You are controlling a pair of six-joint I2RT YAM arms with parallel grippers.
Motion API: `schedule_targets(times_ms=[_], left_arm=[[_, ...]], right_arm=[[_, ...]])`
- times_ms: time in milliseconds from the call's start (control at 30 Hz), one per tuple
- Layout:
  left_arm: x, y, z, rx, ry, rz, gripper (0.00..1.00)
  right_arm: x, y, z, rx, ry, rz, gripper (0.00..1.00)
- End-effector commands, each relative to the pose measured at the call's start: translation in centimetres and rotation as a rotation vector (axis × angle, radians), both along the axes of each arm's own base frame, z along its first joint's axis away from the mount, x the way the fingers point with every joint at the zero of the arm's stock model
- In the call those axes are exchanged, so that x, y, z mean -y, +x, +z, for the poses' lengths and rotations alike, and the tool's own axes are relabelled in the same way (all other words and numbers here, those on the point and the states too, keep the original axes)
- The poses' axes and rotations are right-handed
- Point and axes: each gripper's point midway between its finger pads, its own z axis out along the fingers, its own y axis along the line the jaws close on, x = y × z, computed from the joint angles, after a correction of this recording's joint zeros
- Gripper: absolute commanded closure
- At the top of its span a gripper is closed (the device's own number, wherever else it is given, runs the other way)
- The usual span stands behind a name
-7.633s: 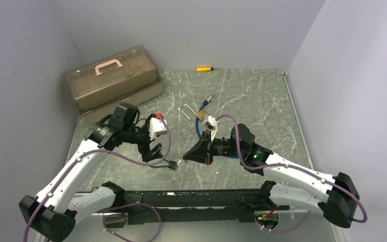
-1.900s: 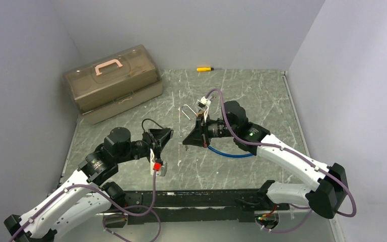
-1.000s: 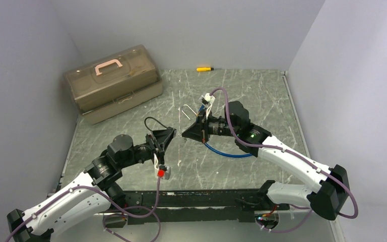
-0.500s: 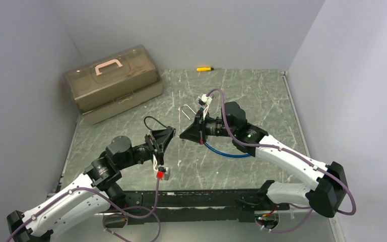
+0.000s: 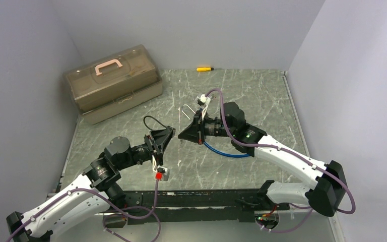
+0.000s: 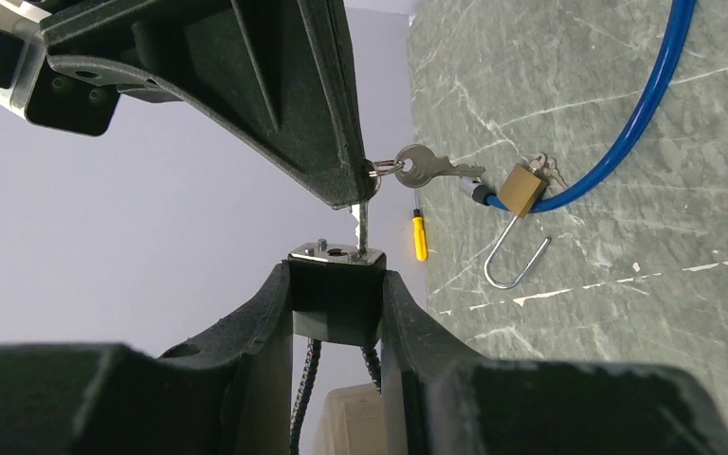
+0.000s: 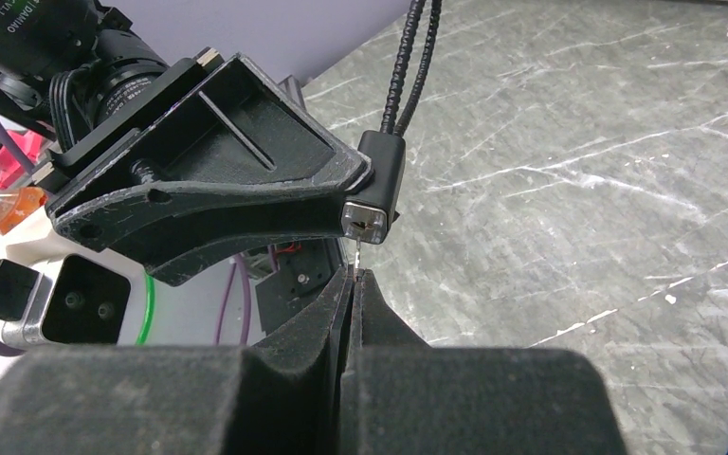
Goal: Unlock with the key
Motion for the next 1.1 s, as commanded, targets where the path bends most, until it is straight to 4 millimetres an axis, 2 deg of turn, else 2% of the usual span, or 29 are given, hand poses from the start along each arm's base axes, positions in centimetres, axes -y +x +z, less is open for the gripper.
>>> schedule_targets(times_ms=[0, 600, 1067], left_arm=[[0.4, -0.7, 1.5, 0.05, -0.038, -0.04, 1.0], [0.5, -1.1, 1.0, 0.047, -0.026, -0.062, 1.0], [0.5, -0.8, 1.4, 0.064, -0.041, -0.051, 1.0]], right_arm=[[-0.6, 0.4, 2.8, 0.063, 0.068, -0.008, 1.0], [0.1, 0.9, 3.8, 0.109, 0.08, -0.053, 1.0], [-0.6, 1.3, 2.3, 0.063, 0.066, -0.048, 1.0]])
